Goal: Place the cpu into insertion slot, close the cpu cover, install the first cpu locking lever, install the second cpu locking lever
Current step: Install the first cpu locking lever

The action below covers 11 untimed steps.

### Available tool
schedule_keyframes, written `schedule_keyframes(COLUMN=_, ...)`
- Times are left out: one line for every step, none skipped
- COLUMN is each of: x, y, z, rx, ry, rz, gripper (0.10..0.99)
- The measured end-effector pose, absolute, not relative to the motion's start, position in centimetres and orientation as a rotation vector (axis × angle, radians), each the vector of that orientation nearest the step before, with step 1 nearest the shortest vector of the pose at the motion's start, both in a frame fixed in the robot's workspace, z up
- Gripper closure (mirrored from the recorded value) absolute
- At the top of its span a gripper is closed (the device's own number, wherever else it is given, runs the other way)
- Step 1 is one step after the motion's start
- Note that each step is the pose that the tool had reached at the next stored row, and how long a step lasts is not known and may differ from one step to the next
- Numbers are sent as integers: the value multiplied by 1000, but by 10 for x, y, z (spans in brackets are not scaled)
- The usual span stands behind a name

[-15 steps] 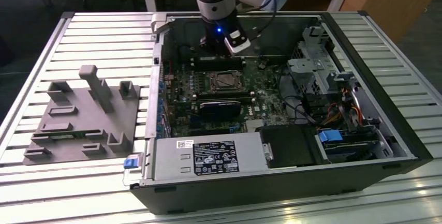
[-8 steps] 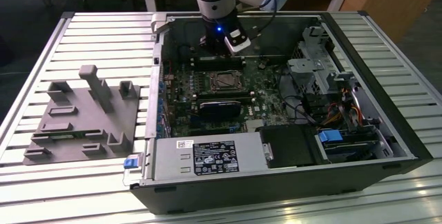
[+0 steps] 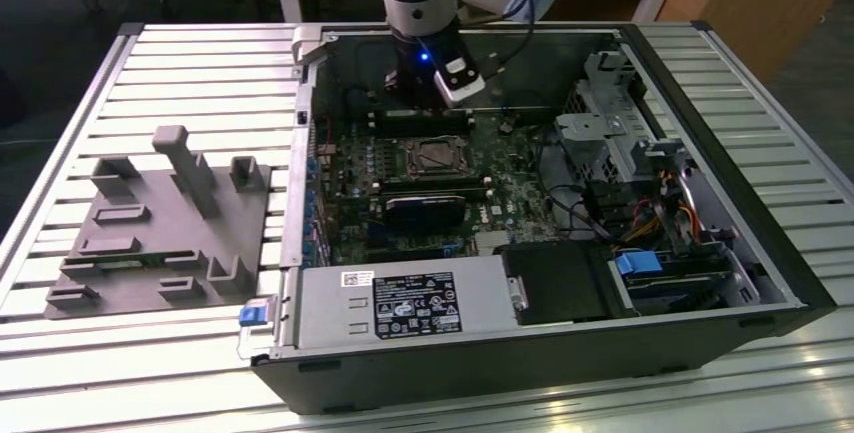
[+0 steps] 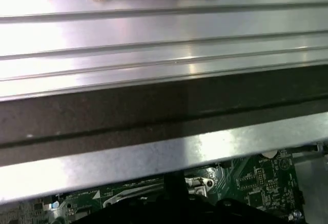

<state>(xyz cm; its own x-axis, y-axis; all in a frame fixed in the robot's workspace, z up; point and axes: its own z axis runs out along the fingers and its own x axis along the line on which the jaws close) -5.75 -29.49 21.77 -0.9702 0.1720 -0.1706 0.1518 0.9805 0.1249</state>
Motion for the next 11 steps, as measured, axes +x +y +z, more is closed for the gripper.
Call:
schedule_keyframes(x=-58, y=-295, z=218, rx=242, ry=2947, rz=150, gripper=984)
schedule_keyframes(x=-57, y=-295, z=217, rx=240, ry=2948, rz=134, gripper=984)
schedule_keyframes(x=-57, y=-295, z=217, rx=240, ry=2952, rz=120, gripper=984)
schedule_keyframes(x=-57, y=-295, z=217, rx=239, ry=2957, rz=108, gripper=984)
schedule_keyframes(x=-56, y=-295, z=217, rx=239, ry=2963, rz=96, gripper=984)
schedule_keyframes(x=-56, y=-295, z=217, rx=240, ry=2972, rz=85, gripper=984)
schedule_keyframes(x=-55, y=-295, z=217, rx=240, ry=2980, rz=76, gripper=984)
schedule_keyframes(x=-54, y=-295, z=217, rx=241, ry=2987, rz=68, gripper=984)
schedule_keyframes(x=-54, y=-295, z=217, rx=241, ry=2995, rz=60, gripper=984)
schedule_keyframes(x=-54, y=-296, z=217, rx=243, ry=3001, rz=53, gripper=984)
schedule_keyframes(x=-53, y=-296, z=217, rx=244, ry=3005, rz=48, gripper=984)
